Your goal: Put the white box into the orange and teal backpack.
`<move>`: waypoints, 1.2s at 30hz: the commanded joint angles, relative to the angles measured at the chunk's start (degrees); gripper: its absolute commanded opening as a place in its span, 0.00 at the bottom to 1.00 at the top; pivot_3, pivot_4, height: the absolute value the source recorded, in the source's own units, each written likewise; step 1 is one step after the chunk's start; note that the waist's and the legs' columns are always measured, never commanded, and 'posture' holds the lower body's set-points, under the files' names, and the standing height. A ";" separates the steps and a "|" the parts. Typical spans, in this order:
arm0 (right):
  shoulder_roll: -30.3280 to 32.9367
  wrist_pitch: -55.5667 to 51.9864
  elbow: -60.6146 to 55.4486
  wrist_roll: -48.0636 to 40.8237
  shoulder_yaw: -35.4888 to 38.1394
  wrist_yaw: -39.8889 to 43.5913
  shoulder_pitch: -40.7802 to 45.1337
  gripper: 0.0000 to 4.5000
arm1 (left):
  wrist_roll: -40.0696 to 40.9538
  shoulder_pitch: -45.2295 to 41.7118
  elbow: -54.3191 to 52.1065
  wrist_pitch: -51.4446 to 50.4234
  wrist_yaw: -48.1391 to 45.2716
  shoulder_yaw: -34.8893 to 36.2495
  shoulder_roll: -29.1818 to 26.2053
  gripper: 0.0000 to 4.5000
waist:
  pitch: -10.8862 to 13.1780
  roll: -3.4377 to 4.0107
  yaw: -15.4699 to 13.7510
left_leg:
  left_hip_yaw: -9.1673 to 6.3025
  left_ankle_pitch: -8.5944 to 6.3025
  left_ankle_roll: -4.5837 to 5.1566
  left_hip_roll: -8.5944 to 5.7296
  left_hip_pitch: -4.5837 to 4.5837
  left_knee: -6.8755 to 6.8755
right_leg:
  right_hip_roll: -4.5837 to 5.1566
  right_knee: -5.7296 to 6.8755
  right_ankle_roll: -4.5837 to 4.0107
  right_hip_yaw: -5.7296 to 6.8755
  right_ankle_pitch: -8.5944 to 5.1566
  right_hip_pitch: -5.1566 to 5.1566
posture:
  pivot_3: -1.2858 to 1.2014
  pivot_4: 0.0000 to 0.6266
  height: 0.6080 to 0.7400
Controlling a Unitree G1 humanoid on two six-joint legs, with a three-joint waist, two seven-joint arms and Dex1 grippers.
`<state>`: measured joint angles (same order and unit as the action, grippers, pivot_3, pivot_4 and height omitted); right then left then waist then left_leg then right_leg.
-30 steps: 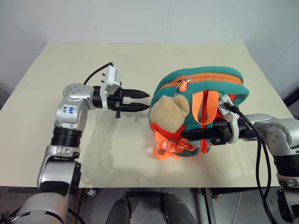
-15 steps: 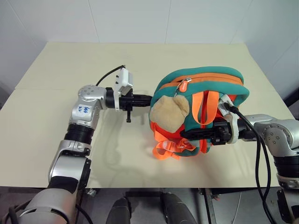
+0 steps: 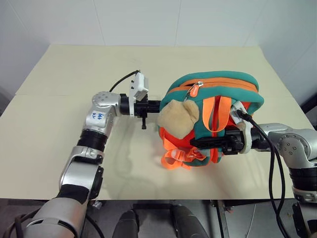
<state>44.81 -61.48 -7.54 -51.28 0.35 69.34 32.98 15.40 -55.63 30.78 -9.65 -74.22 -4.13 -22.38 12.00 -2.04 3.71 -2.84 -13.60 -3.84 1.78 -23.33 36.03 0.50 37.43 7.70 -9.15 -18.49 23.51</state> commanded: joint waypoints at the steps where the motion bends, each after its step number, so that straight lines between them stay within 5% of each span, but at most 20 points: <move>1: 0.25 -0.34 -1.81 -1.17 0.95 0.02 -0.42 0.00 | 1.20 2.80 -10.11 -6.19 -0.50 0.58 -5.19 0.18 | 0.00 0.00 0.24 | -0.02 0.00 0.00 0.01 0.00 -0.01 | 0.00 0.01 -0.02 0.01 -0.01 0.00 | 0.52 0.24 1.00; 7: 0.00 0.11 -1.29 -0.86 0.32 0.33 -0.35 0.00 | 6.67 7.27 -22.82 -13.72 0.47 5.11 -11.71 0.62 | 0.00 0.00 0.58 | -0.06 0.00 0.00 0.01 -0.01 0.05 | 0.04 0.02 -0.02 0.04 -0.02 -0.03 | 0.52 0.24 1.00; 13: 0.05 0.19 -1.04 -0.76 0.18 0.60 -0.21 0.00 | 14.61 10.65 -33.89 -22.61 3.72 7.70 -11.82 0.99 | 0.00 0.00 0.75 | -0.06 0.00 0.00 0.00 0.00 0.05 | 0.04 0.01 -0.01 0.06 -0.02 -0.05 | 0.52 0.24 1.00; 19: -0.25 0.01 -0.57 -0.64 -0.31 0.70 0.39 0.00 | 20.88 13.19 -41.92 -25.63 5.91 6.94 -9.04 0.99 | 0.00 0.00 1.03 | -0.06 0.00 0.00 0.01 0.01 0.05 | 0.03 0.01 -0.01 0.04 -0.02 -0.05 | 0.52 0.24 1.00; 31: -0.77 -0.27 -0.87 -0.85 -0.24 0.27 0.36 0.00 | 15.32 12.73 -36.93 -17.88 8.54 0.35 -3.58 0.99 | 0.00 0.00 0.99 | -0.04 0.00 0.00 -0.02 0.04 0.08 | 0.02 -0.03 0.02 0.02 -0.01 -0.11 | 0.52 0.24 1.00; 36: -0.66 -0.25 -1.24 -1.03 0.39 -0.21 -0.14 0.00 | 16.49 11.42 -35.01 -16.89 7.36 1.87 -3.93 0.72 | 0.00 0.00 1.01 | -0.04 0.00 0.00 -0.02 0.03 0.11 | 0.02 -0.03 0.03 0.01 0.00 -0.12 | 0.52 0.24 1.00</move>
<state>44.24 -61.51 -7.19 -51.51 0.16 69.25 32.82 31.15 -42.87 -3.73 -27.43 -66.32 -3.30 -25.70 12.00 -2.05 4.72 -2.88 -13.60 -3.84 1.76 -23.29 36.13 0.52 37.41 7.73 -9.13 -18.49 23.39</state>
